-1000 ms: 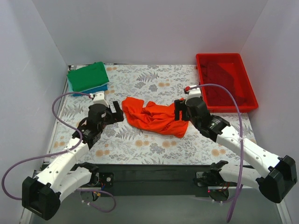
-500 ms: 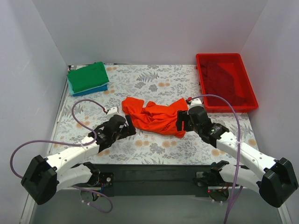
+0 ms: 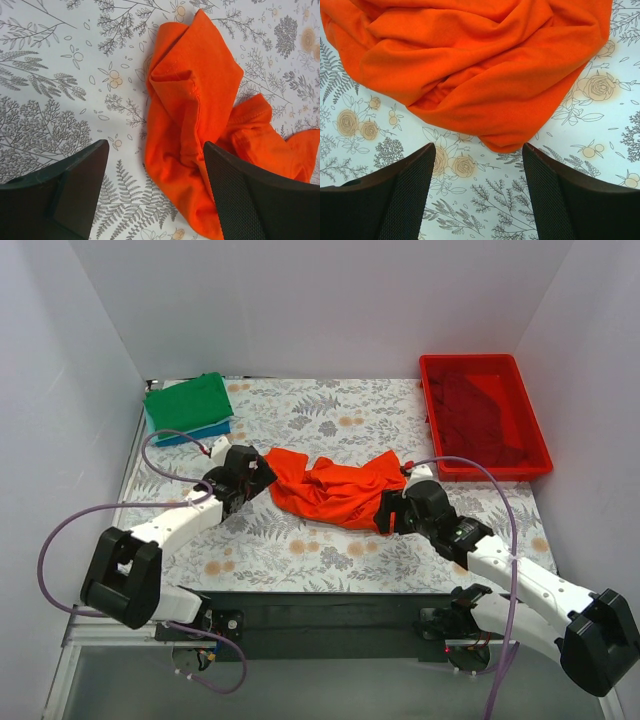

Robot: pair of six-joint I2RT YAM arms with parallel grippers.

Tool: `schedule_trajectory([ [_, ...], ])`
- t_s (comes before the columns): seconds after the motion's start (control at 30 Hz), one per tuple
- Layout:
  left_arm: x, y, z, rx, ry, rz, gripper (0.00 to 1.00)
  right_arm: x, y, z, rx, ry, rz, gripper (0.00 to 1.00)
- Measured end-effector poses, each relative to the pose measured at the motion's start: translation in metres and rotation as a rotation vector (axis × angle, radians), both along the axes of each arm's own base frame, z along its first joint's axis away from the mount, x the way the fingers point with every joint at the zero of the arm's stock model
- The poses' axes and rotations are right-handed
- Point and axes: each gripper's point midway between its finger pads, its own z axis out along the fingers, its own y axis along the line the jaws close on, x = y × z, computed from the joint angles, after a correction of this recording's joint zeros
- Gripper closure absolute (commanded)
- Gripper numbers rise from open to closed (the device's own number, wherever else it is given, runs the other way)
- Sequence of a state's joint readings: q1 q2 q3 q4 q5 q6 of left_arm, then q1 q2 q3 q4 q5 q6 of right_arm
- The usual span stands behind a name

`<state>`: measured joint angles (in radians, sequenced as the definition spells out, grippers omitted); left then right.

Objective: Fold and stack the t-shirts
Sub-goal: Flatten the tshirt out

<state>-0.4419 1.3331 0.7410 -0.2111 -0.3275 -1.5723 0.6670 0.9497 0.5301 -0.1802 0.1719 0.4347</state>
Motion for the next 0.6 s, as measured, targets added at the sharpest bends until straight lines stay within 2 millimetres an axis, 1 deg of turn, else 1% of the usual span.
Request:
schedule_trajectory([
  [0.07, 0.009, -0.002, -0.005, -0.004, 0.017, 0.001, 0.26, -0.003, 0.0, -0.003, 0.011, 0.004, 0.005, 0.25],
  [0.13, 0.02, -0.01, -0.008, -0.011, 0.027, -0.011, 0.27, -0.006, 0.001, -0.007, 0.016, 0.015, 0.011, 0.25],
  [0.27, 0.037, -0.018, -0.006, -0.025, 0.018, -0.019, 0.28, -0.011, 0.003, -0.013, 0.027, 0.034, 0.028, 0.26],
  [0.3, 0.04, -0.019, -0.004, -0.029, 0.014, -0.02, 0.3, -0.013, 0.003, -0.015, 0.028, 0.038, 0.031, 0.26],
  [0.4, 0.052, -0.017, -0.003, -0.038, 0.005, -0.012, 0.36, -0.016, 0.003, -0.017, 0.036, 0.045, 0.039, 0.26],
  [0.47, 0.059, -0.014, -0.005, -0.041, 0.009, -0.005, 0.37, -0.017, 0.003, -0.018, 0.039, 0.046, 0.043, 0.26],
  [0.53, 0.064, -0.012, -0.01, -0.039, 0.023, -0.002, 0.39, -0.017, 0.003, -0.017, 0.043, 0.044, 0.042, 0.26],
  [0.6, 0.065, -0.011, -0.017, -0.038, 0.04, -0.003, 0.42, -0.018, 0.003, -0.017, 0.045, 0.043, 0.042, 0.26],
])
